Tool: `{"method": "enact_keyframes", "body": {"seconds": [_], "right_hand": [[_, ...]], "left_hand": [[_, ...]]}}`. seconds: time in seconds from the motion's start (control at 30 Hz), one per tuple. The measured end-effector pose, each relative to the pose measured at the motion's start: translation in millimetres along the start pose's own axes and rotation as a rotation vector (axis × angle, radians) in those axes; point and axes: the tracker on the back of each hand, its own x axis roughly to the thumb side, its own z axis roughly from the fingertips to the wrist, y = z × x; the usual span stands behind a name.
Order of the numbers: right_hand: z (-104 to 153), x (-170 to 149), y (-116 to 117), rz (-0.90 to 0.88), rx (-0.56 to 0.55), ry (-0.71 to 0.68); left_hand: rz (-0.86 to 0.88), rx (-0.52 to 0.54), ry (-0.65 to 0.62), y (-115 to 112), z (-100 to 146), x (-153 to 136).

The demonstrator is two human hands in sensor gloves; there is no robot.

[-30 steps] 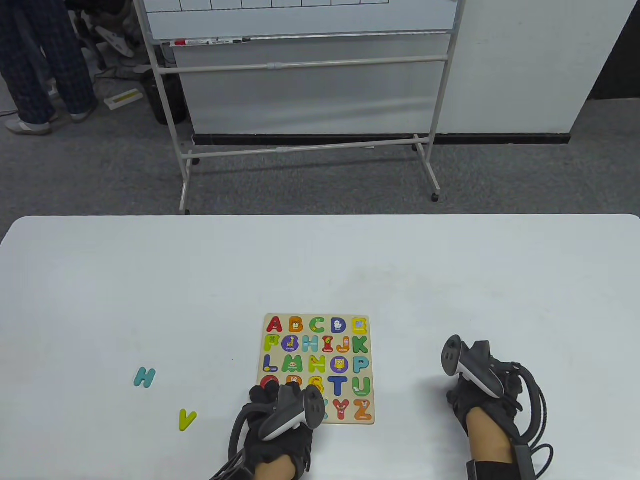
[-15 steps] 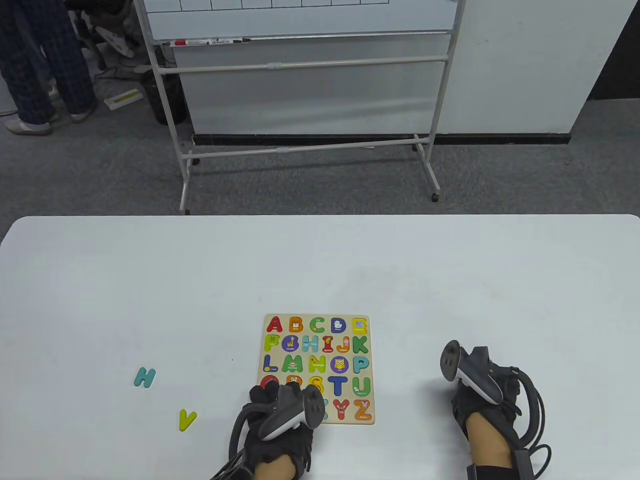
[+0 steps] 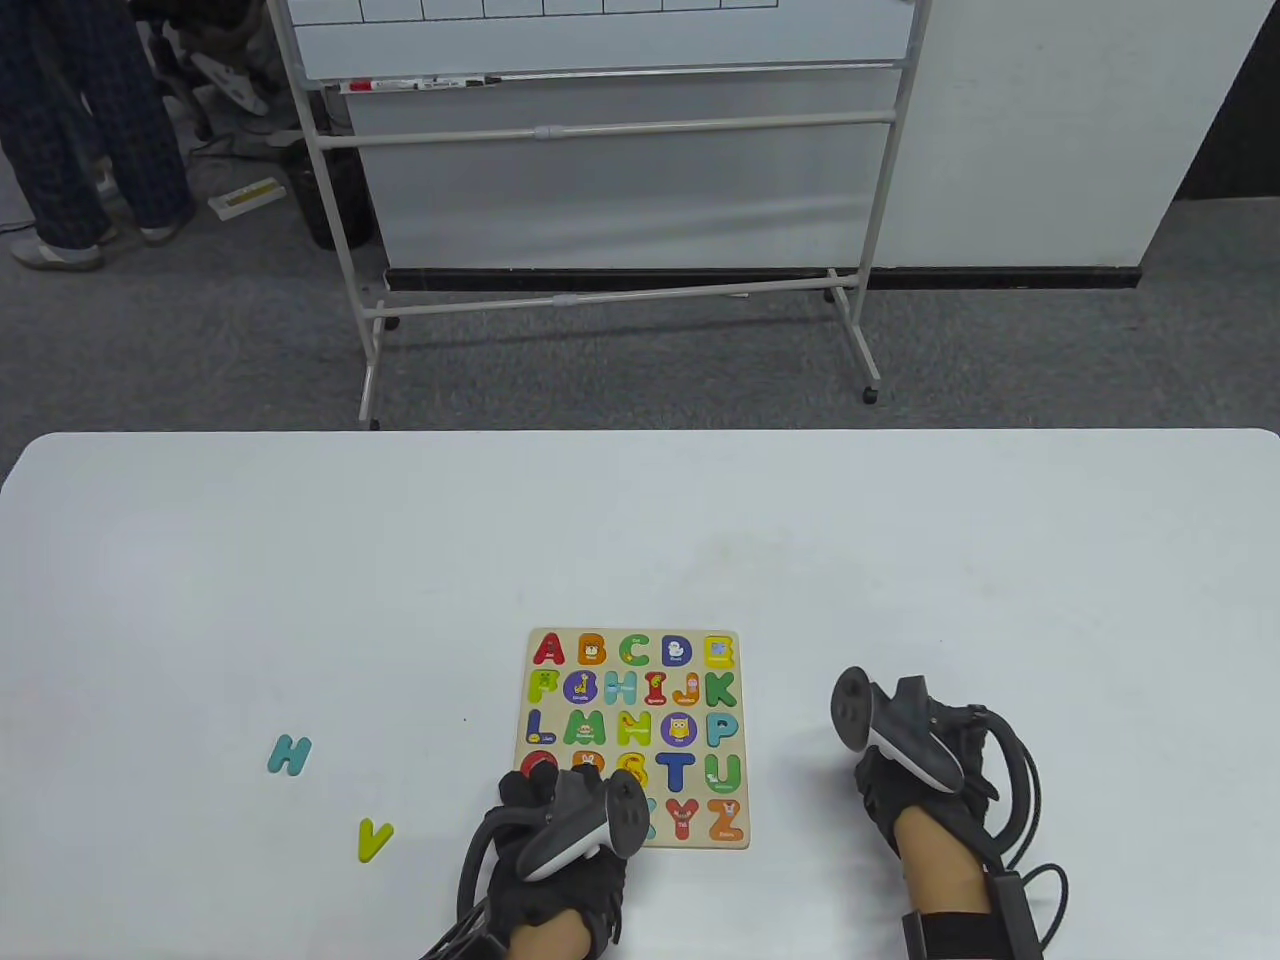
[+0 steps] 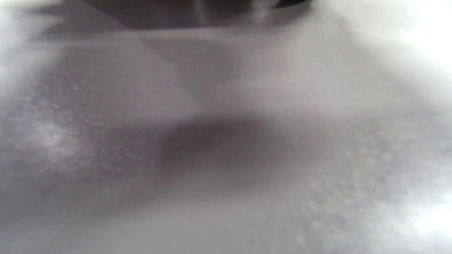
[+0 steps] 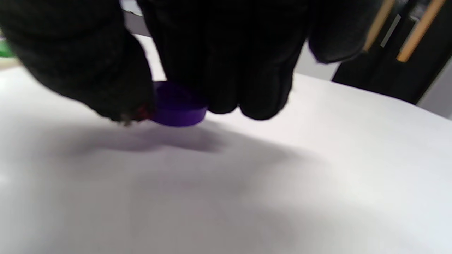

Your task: Hold alphabet puzzle board and insert letter blocks into matching slots

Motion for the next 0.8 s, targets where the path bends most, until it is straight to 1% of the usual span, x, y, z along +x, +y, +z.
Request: {"method": "enact_keyframes", "body": {"seconds": [0.17, 0.27, 0.33, 0.6, 0.67, 0.8], "right_hand": [[-5.9, 32.5, -14.3, -0.069, -0.064, -0.104], [-9.0, 54.2, -21.7, -0.172, -0.085, -0.190], [-10.4, 67.4, -25.7, -0.207, -0.099, -0.231], [-15.1, 111.5, -36.7, -0.178, -0.135, -0.354], [-16.1, 122.3, -36.1, -0.167, -0.140, -0.392], [-17.7, 136.4, -32.0, -0.120, -0.138, -0.415]], "left_hand": [[0.001, -0.002, 0.000, 0.0, 0.0, -0.1], [0.005, -0.003, -0.003, -0.1, -0.3, -0.4], [0.004, -0.003, -0.002, -0.2, -0.2, -0.2], [0.005, -0.003, -0.002, -0.1, -0.2, -0.7], [0.005, -0.004, -0.002, -0.2, -0.3, -0.7], [0.006, -0.004, -0.002, -0.2, -0.3, -0.8]]}}
